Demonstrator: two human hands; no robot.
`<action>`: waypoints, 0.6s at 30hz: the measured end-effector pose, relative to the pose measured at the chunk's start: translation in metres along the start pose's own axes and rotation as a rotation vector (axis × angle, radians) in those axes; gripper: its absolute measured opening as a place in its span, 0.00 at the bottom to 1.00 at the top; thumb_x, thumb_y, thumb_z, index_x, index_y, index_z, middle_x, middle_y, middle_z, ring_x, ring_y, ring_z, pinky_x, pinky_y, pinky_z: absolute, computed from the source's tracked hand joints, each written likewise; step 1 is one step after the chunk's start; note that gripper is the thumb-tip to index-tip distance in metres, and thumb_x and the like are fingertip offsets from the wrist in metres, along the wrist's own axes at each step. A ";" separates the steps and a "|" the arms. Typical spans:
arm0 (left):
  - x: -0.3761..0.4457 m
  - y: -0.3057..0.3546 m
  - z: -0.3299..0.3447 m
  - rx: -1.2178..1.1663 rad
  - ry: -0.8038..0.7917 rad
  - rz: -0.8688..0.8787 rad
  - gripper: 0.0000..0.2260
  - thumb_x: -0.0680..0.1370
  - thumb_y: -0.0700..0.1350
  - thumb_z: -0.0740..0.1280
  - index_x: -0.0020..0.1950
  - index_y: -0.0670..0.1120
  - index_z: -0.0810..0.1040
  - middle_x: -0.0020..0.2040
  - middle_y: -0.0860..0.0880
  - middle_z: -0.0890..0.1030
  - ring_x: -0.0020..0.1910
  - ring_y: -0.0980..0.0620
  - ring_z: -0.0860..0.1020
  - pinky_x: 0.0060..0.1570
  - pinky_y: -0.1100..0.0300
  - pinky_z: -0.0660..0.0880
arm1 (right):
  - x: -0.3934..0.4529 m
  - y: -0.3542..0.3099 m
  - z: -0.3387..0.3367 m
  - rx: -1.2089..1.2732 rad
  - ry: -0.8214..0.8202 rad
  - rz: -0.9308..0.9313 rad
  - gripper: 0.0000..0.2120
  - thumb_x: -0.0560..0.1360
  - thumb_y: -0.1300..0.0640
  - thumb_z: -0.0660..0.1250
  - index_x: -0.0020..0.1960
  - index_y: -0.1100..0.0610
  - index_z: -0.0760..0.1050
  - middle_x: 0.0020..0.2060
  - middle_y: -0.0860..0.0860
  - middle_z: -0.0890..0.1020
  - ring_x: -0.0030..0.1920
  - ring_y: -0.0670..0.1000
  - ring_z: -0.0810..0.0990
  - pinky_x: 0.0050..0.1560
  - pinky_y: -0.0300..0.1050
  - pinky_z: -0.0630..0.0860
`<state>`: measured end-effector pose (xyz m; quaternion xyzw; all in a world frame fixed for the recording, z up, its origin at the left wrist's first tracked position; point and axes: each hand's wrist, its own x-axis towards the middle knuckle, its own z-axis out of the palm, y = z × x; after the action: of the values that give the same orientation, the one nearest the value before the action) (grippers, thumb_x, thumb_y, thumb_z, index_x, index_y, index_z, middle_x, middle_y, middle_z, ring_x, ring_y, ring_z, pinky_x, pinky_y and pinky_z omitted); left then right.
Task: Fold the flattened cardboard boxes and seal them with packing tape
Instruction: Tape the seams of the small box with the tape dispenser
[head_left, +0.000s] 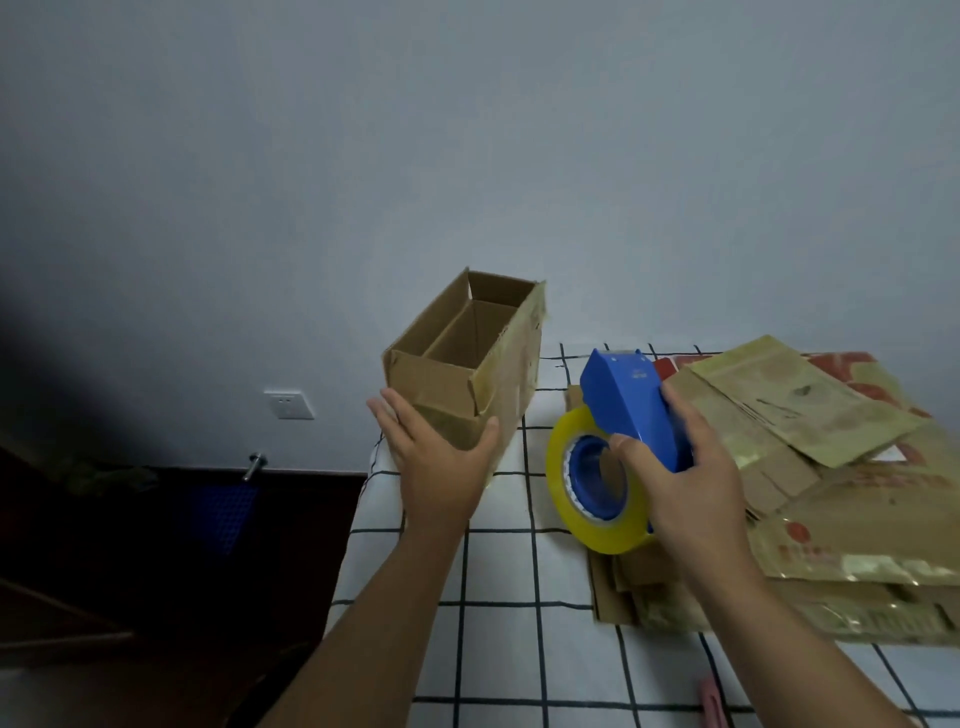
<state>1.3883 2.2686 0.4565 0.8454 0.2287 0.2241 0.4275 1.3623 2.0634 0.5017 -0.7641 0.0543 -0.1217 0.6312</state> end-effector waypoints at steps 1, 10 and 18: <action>0.000 0.001 0.004 0.009 -0.015 -0.047 0.57 0.69 0.64 0.73 0.79 0.45 0.36 0.80 0.46 0.40 0.78 0.41 0.52 0.69 0.45 0.65 | 0.000 0.000 0.000 0.002 -0.003 -0.003 0.32 0.71 0.50 0.75 0.73 0.41 0.68 0.63 0.43 0.75 0.60 0.47 0.77 0.54 0.47 0.78; 0.038 -0.007 0.010 -0.070 0.008 -0.017 0.31 0.80 0.48 0.66 0.80 0.48 0.56 0.72 0.40 0.66 0.68 0.42 0.70 0.63 0.58 0.65 | 0.010 -0.008 -0.009 0.024 -0.011 -0.039 0.31 0.71 0.51 0.75 0.72 0.40 0.69 0.58 0.36 0.75 0.57 0.40 0.77 0.48 0.38 0.77; 0.090 0.002 0.032 -0.021 -0.103 0.002 0.23 0.84 0.46 0.59 0.78 0.60 0.59 0.67 0.49 0.77 0.66 0.44 0.74 0.63 0.51 0.70 | 0.026 -0.005 -0.013 0.026 0.011 -0.061 0.31 0.71 0.51 0.75 0.72 0.42 0.69 0.62 0.41 0.76 0.58 0.44 0.78 0.49 0.39 0.78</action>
<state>1.4784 2.2996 0.4575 0.8514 0.2033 0.1832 0.4474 1.3833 2.0460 0.5122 -0.7563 0.0327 -0.1459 0.6368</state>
